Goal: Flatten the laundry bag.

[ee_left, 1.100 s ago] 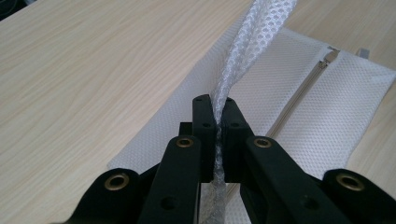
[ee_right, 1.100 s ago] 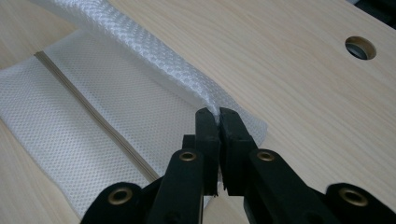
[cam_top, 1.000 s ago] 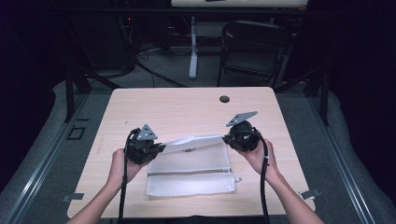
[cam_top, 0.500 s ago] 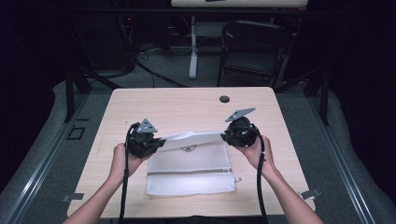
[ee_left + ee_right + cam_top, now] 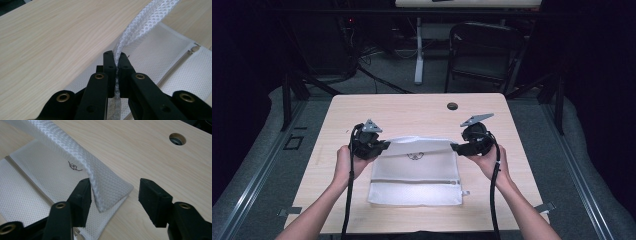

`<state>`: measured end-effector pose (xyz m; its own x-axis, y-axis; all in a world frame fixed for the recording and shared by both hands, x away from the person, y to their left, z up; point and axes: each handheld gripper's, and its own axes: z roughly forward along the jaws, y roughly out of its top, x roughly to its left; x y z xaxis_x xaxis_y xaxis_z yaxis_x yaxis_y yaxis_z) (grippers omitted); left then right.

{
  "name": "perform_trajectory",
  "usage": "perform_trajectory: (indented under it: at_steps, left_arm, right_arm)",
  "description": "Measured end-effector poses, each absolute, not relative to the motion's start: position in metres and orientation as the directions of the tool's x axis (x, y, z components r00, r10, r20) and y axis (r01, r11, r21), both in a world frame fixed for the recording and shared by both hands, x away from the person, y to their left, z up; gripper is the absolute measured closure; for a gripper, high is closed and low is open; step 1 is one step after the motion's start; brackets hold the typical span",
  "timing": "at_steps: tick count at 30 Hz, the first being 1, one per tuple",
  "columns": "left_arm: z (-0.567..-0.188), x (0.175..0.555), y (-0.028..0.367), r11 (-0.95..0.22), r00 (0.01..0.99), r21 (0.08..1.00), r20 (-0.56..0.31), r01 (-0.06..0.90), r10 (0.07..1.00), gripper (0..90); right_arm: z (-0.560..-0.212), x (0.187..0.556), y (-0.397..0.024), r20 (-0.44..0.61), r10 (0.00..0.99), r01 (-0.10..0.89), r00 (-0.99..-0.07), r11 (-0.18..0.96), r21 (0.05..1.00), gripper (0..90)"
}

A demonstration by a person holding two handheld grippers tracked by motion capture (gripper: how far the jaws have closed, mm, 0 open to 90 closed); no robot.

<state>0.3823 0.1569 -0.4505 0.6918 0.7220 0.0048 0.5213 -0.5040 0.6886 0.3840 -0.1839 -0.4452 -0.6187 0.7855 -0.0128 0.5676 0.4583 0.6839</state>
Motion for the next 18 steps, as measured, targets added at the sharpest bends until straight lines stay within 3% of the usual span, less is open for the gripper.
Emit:
perform_trajectory:
  at_steps: [12,18]
  left_arm:
    - [-0.443,0.399,0.151,-0.490,0.662,0.671,-0.003,0.557,0.749,87.9]
    - [-0.439,0.408,0.148,-0.498,0.659,0.659,0.004,0.563,0.752,87.9]
  right_arm:
    - [-0.437,0.347,-0.186,-0.002,0.744,0.530,-0.669,0.479,0.700,35.6]
    - [-0.458,0.336,-0.176,0.025,0.708,0.540,-0.705,0.514,0.667,24.1]
